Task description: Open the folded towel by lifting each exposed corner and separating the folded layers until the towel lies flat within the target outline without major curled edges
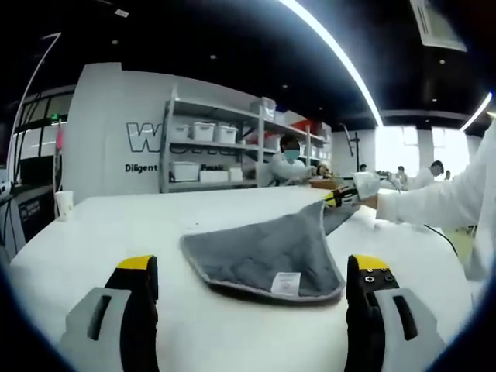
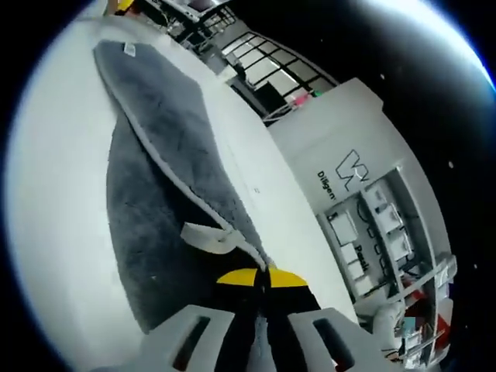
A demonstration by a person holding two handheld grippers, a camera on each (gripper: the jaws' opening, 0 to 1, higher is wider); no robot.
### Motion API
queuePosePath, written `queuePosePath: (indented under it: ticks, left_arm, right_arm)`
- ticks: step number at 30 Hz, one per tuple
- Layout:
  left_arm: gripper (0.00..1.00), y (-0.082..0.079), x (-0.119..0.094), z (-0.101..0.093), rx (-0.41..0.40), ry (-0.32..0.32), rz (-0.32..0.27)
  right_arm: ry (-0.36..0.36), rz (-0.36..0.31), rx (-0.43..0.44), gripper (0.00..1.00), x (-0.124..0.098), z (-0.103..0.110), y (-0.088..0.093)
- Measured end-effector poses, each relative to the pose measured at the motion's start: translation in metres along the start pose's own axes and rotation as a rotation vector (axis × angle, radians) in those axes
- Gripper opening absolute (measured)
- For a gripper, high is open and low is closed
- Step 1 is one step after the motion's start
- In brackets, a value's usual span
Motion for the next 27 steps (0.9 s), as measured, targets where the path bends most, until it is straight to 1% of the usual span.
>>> queuePosePath:
  ticks: [2,7,9,15,24,27]
  left_arm:
    - [1.00,-0.001,0.000,0.000,-0.002,0.000,-0.004]
    - [1.00,-0.001,-0.001,0.001,-0.009,-0.004,-0.009]
    - [1.00,-0.001,-0.002,0.000,-0.012,-0.004,-0.011]
    - [1.00,-0.001,-0.002,0.001,-0.020,-0.005,-0.014]
    - [1.00,-0.002,-0.003,0.003,-0.035,-0.012,-0.021]
    - [1.00,-0.002,-0.004,0.004,-0.041,-0.015,-0.024]
  right_arm:
    - [-0.004,-0.008,0.013,0.00,-0.009,0.002,-0.001]
    - [-0.014,-0.015,-0.001,0.00,-0.035,0.017,-0.007]
    - [-0.028,-0.014,-0.006,0.00,-0.049,0.027,-0.009]
    - [-0.051,-0.014,0.010,0.00,-0.082,0.051,-0.015]
    - [-0.081,-0.029,0.075,0.00,-0.119,0.084,-0.027]
    - [-0.102,-0.016,0.100,0.00,-0.129,0.097,-0.029]
Point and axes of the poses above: the point that each gripper's makers call its tool centre point, and the gripper's own axes: x roughly forward along the fingers, z roughly to its left, y roughly out of its underside, the point moved 3 cm from there along -x, roughly backward along the fingers, and after that the axes turned 5 degrees about -y, right-handed, at the moved point
